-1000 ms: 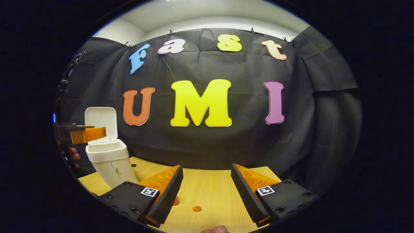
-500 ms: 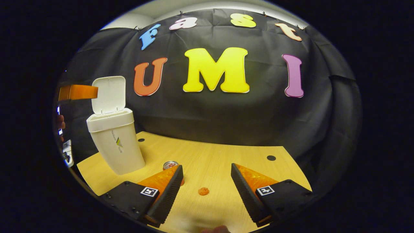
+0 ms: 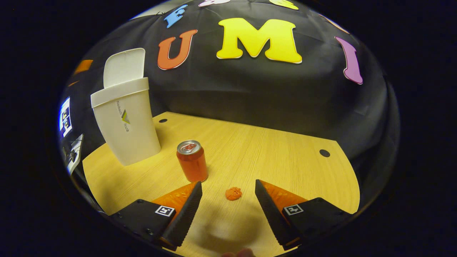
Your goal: Press the lid of the desktop garbage bin to open it, pick up the crumpled paper on the desktop and throw it into the bin, then pick up the pop can on the desktop and drop it into the bin, and finally close the garbage bin lid.
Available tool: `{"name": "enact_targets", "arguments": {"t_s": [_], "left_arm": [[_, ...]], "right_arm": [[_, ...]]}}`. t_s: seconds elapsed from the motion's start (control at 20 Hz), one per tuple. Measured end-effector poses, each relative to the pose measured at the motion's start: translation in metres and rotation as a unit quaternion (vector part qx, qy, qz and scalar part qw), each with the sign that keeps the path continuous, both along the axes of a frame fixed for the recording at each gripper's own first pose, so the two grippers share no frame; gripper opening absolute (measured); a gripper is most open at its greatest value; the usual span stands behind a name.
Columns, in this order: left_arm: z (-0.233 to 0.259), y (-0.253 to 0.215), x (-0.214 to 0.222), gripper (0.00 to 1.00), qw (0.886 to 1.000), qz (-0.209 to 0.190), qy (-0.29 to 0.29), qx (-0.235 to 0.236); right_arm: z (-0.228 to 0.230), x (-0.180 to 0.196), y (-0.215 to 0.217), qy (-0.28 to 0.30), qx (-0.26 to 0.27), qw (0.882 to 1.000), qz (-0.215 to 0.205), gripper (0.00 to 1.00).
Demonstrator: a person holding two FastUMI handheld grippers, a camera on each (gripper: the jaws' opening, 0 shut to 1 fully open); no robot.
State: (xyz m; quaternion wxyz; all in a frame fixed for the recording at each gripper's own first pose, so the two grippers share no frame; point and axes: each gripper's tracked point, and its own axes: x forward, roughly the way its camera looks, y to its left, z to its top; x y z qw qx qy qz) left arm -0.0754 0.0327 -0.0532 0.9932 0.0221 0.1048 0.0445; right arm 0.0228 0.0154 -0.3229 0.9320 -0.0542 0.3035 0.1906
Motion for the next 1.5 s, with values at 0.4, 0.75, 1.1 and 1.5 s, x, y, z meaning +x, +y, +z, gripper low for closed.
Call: {"name": "enact_targets", "arguments": {"t_s": [0.4, 0.75, 1.1, 1.5], "left_arm": [[-0.006, 0.035, -0.023, 0.98, 0.997, 0.067, 0.019, 0.021], [-0.013, 0.056, -0.039, 0.99, 0.994, 0.104, 0.033, 0.019], [-0.013, 0.058, -0.036, 0.99, 0.994, 0.103, 0.033, 0.028], [-0.008, 0.066, -0.034, 0.99, 0.995, 0.093, 0.027, 0.03]], "right_arm": [[-0.075, 0.019, 0.007, 0.079, -0.051, 0.995, 0.034, 0.95], [-0.099, 0.027, 0.012, 0.108, -0.044, 0.993, 0.027, 0.96], [-0.1, 0.028, 0.014, 0.121, -0.04, 0.992, 0.017, 0.67], [-0.08, 0.019, 0.021, 0.146, -0.018, 0.989, 0.003, 0.31]]}}
